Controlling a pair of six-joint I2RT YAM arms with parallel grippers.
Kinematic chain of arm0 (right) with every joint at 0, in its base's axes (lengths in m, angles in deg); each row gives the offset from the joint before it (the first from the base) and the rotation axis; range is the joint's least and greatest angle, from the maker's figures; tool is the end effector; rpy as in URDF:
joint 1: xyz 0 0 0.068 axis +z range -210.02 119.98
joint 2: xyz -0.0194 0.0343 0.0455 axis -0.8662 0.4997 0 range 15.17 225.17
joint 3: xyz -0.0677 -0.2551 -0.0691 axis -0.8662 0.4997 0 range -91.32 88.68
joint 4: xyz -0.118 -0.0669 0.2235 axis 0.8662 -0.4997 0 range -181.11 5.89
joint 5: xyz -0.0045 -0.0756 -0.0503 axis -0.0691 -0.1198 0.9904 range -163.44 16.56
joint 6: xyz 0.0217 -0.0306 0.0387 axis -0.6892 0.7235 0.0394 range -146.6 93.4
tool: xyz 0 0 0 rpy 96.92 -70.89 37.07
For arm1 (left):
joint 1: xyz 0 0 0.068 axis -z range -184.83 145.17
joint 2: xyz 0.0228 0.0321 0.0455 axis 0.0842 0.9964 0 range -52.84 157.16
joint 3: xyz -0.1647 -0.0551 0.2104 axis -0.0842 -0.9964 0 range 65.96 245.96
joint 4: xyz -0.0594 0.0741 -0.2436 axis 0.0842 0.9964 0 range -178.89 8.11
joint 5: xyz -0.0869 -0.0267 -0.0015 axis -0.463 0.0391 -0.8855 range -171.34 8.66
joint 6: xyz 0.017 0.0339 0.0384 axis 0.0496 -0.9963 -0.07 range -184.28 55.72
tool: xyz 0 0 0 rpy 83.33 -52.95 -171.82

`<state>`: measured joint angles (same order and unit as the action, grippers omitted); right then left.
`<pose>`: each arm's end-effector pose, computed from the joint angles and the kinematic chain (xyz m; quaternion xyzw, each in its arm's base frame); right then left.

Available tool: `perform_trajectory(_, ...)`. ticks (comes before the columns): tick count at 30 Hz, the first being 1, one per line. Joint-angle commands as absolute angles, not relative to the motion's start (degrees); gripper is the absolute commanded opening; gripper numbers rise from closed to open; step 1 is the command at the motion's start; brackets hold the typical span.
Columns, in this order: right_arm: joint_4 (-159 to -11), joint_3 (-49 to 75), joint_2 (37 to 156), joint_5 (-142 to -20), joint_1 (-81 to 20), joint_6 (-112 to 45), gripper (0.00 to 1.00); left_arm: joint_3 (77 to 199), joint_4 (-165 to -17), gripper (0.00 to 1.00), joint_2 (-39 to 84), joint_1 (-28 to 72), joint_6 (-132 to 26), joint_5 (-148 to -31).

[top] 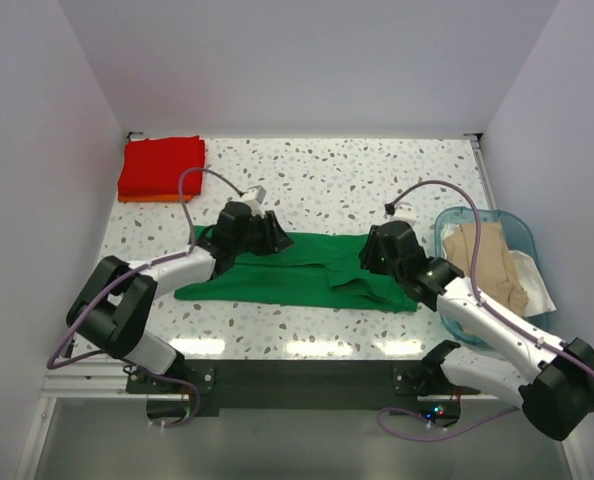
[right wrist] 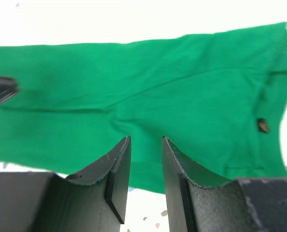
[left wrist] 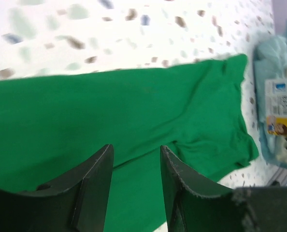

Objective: Fold and stack the t-shirts
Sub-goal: Fold the tshirt

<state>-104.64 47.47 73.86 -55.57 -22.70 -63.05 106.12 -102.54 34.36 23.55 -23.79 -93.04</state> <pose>0.1811 0.1244 0.2562 0.0613 0.8885 0.1481 0.4300 0.2683 -0.1531 0.1789 -0.0443 0.8761 -0.3407 0.3383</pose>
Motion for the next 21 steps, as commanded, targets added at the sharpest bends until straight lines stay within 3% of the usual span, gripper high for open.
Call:
perform_trajectory(1, -107.66, 48.15, 75.11, -55.85, -26.96, -63.6, 0.35, 113.49, -103.31, 0.48, 35.75, 29.61, -28.33, -93.73)
perform_trajectory(5, -105.47, 49.74, 78.17, -57.88, -27.59, -63.17, 0.35, 117.81, -101.37, 0.48, 39.53, 35.24, -29.13, -91.62)
perform_trajectory(9, -102.48, 52.8, 81.26, -61.39, -27.5, -63.08, 0.27, 120.01, -101.28, 0.48, 43.31, 37.88, -28.69, -91.71)
perform_trajectory(21, -100.36, 61.69, 77.48, -64.48, -24.95, -65.19, 0.23, 125.2, -100.93, 0.48, 49.55, 41.84, -29.74, -92.94)
